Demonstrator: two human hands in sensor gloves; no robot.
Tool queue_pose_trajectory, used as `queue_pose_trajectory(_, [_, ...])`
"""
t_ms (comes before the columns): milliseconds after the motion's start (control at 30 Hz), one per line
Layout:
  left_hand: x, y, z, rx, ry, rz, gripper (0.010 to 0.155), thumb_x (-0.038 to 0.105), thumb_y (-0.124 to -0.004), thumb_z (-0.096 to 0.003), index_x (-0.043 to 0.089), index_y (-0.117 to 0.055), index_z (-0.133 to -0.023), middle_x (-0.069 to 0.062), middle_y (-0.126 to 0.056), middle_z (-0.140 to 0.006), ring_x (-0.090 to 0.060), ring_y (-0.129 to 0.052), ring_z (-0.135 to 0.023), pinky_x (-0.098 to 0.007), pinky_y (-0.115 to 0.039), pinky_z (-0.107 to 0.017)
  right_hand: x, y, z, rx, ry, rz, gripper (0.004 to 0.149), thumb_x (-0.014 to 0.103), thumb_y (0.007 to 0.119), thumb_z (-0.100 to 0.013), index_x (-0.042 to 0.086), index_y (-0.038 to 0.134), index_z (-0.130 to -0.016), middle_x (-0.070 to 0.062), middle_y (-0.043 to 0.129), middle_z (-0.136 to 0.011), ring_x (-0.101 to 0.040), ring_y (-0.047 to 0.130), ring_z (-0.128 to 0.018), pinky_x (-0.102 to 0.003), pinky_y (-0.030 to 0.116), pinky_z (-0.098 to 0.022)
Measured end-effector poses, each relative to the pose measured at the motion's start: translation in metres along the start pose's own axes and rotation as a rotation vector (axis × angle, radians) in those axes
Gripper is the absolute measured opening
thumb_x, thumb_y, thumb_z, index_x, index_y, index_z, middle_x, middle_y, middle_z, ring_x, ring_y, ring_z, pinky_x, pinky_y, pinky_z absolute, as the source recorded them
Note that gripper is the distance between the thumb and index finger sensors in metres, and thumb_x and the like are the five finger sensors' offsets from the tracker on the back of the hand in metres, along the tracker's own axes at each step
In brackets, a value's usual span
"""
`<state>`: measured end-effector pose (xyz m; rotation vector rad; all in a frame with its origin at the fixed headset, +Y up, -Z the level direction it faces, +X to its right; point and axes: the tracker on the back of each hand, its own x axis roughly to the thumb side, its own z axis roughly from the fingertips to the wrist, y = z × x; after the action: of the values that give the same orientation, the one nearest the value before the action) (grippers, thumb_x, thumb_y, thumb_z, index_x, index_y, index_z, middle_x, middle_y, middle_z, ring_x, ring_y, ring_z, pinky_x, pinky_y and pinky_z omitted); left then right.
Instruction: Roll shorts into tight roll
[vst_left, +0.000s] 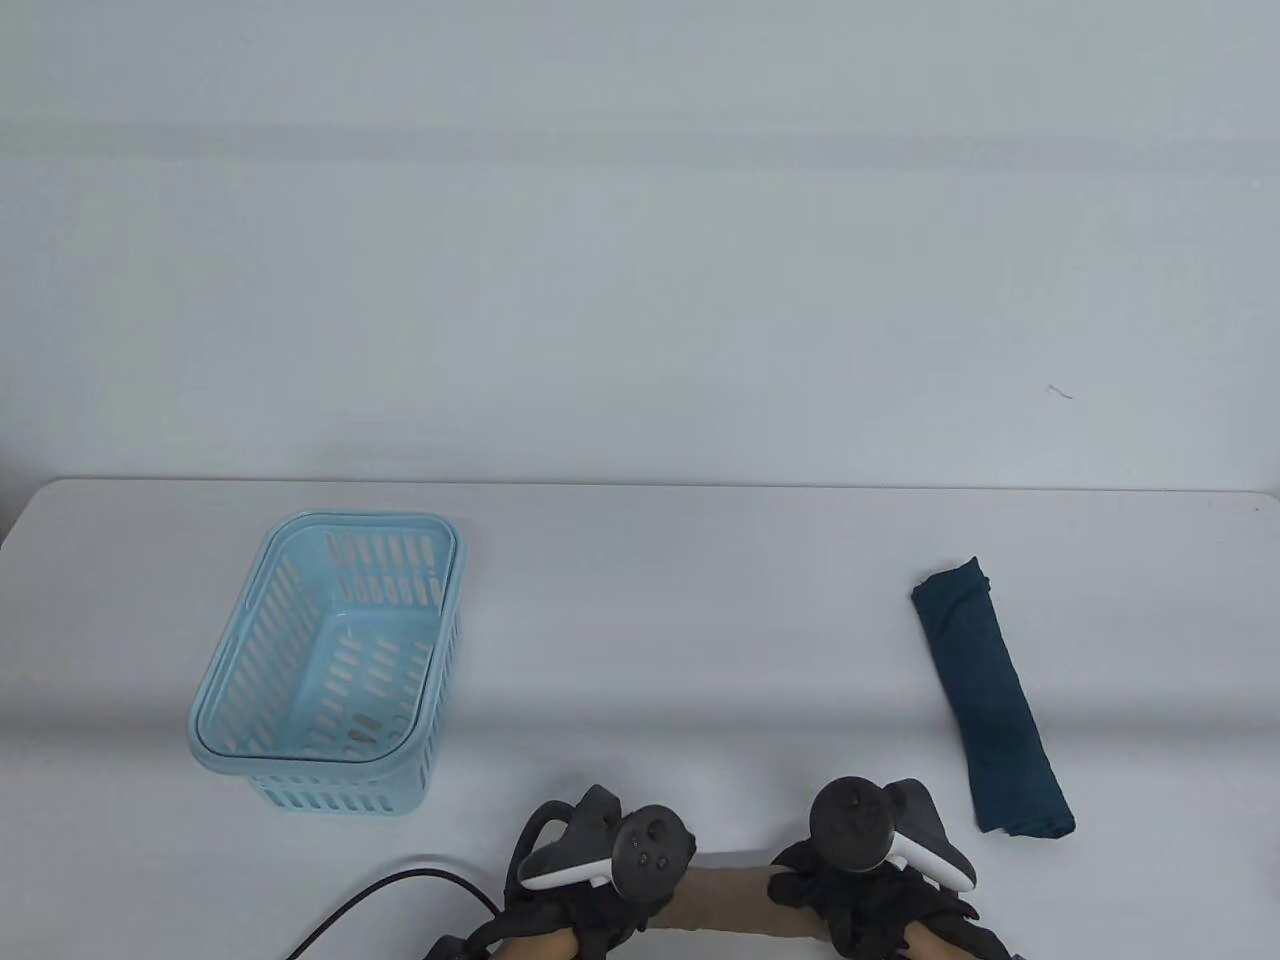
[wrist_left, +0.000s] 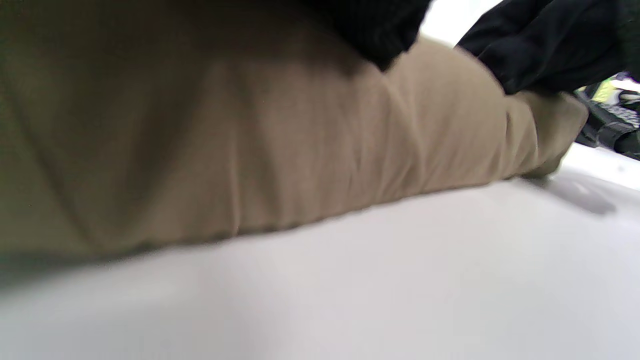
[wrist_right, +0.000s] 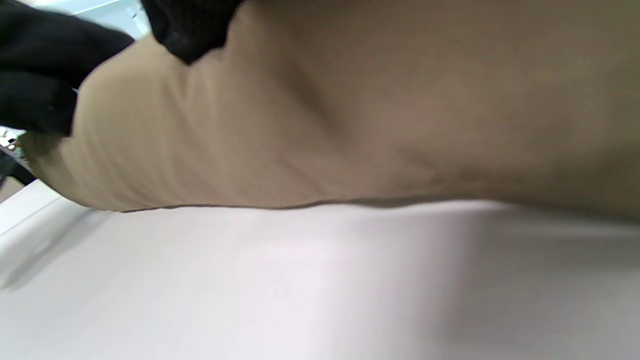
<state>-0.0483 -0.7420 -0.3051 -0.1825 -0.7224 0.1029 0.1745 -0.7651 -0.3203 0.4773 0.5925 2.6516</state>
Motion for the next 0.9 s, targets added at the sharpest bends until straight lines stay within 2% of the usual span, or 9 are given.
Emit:
queue_pose_trajectory(100, [0.013,0.001,-0.001,-0.027,-0.036,-0.027,0.063,0.034,-0.072,-0.048,0.011,-0.06,-0.106,-0.02,-0.072,-0.109,-0.046,-0.078,-0.096,-0.077,-0.042,-0.066,-0.003,0.001,0.0,-0.056,0.019,0.005,0.053,0.042,0.063,-0.045,0.01,0.082,-0.082,-0.014,0.088,-0.078,-0.035,0.082,-0.069,-0.068,0.047,-0.066])
queue_pose_trajectory(300, [0.016,-0.019,-0.007,-0.214,-0.008,-0.135,0.088,0.04,-0.072,-0.0473,0.004,-0.022,-0.11,-0.027,-0.034,-0.116,-0.054,-0.045,-0.105,-0.08,-0.027,-0.064,-0.002,0.004,0.001,-0.138,0.051,0.086,0.055,0.044,0.061,-0.047,0.011,0.077,-0.087,-0.014,0.083,-0.084,-0.036,0.077,-0.076,-0.068,0.045,-0.067])
queue_pose_trajectory(433, [0.007,-0.018,-0.01,-0.237,0.026,-0.051,0.081,0.039,-0.067,-0.0496,0.005,-0.026,-0.11,-0.026,-0.039,-0.116,-0.052,-0.049,-0.106,-0.079,-0.029,-0.064,0.0,0.006,0.002,-0.15,0.05,0.107,0.056,0.044,0.06,-0.048,0.011,0.072,-0.092,-0.016,0.077,-0.091,-0.038,0.071,-0.081,-0.069,0.042,-0.067])
queue_pose_trajectory(500, [0.0,-0.022,-0.011,-0.3,0.073,0.02,0.076,0.039,-0.066,-0.0493,0.007,-0.036,-0.111,-0.028,-0.043,-0.116,-0.055,-0.05,-0.105,-0.08,-0.029,-0.063,0.002,0.01,0.001,-0.134,0.047,0.139,0.054,0.041,0.062,-0.049,0.011,0.069,-0.094,-0.016,0.073,-0.093,-0.039,0.068,-0.084,-0.07,0.04,-0.068])
queue_pose_trajectory(567, [-0.009,-0.028,-0.009,-0.394,0.095,0.107,0.076,0.04,-0.062,-0.0496,0.009,-0.032,-0.112,-0.029,-0.034,-0.117,-0.056,-0.041,-0.106,-0.08,-0.026,-0.063,0.006,0.013,0.001,-0.12,0.036,0.203,0.054,0.041,0.063,-0.049,0.012,0.066,-0.095,-0.015,0.07,-0.094,-0.039,0.065,-0.086,-0.07,0.039,-0.068])
queue_pose_trajectory(633, [-0.013,-0.026,-0.007,-0.326,0.095,0.152,0.075,0.039,-0.066,-0.0481,0.009,-0.039,-0.112,-0.029,-0.038,-0.116,-0.057,-0.042,-0.106,-0.08,-0.026,-0.063,0.009,0.014,0.001,-0.117,0.018,0.212,0.054,0.039,0.063,-0.05,0.012,0.064,-0.096,-0.015,0.068,-0.097,-0.039,0.064,-0.088,-0.07,0.039,-0.068])
queue_pose_trajectory(700, [-0.016,-0.025,-0.007,-0.361,0.104,0.12,0.076,0.039,-0.066,-0.0482,0.011,-0.037,-0.112,-0.029,-0.037,-0.116,-0.056,-0.042,-0.106,-0.08,-0.026,-0.063,0.015,0.013,0.004,-0.121,-0.012,0.201,0.056,0.038,0.063,-0.05,0.012,0.06,-0.099,-0.016,0.063,-0.1,-0.04,0.059,-0.091,-0.07,0.037,-0.069])
queue_pose_trajectory(800, [-0.019,-0.023,-0.007,-0.336,0.1,0.088,0.075,0.04,-0.066,-0.0479,0.01,-0.04,-0.112,-0.028,-0.041,-0.116,-0.056,-0.046,-0.106,-0.08,-0.028,-0.064,0.028,0.01,0.011,-0.168,-0.129,0.202,0.058,0.037,0.064,-0.05,0.013,0.055,-0.101,-0.015,0.057,-0.104,-0.04,0.054,-0.094,-0.068,0.038,-0.07])
queue_pose_trajectory(900, [-0.025,-0.021,-0.006,-0.327,0.107,0.091,0.075,0.039,-0.067,-0.0477,0.011,-0.041,-0.112,-0.028,-0.042,-0.116,-0.055,-0.047,-0.106,-0.079,-0.028,-0.064,0.046,0.014,0.017,-0.137,-0.269,0.187,0.058,0.036,0.065,-0.05,0.015,0.053,-0.102,-0.014,0.054,-0.106,-0.039,0.052,-0.096,-0.067,0.039,-0.071])
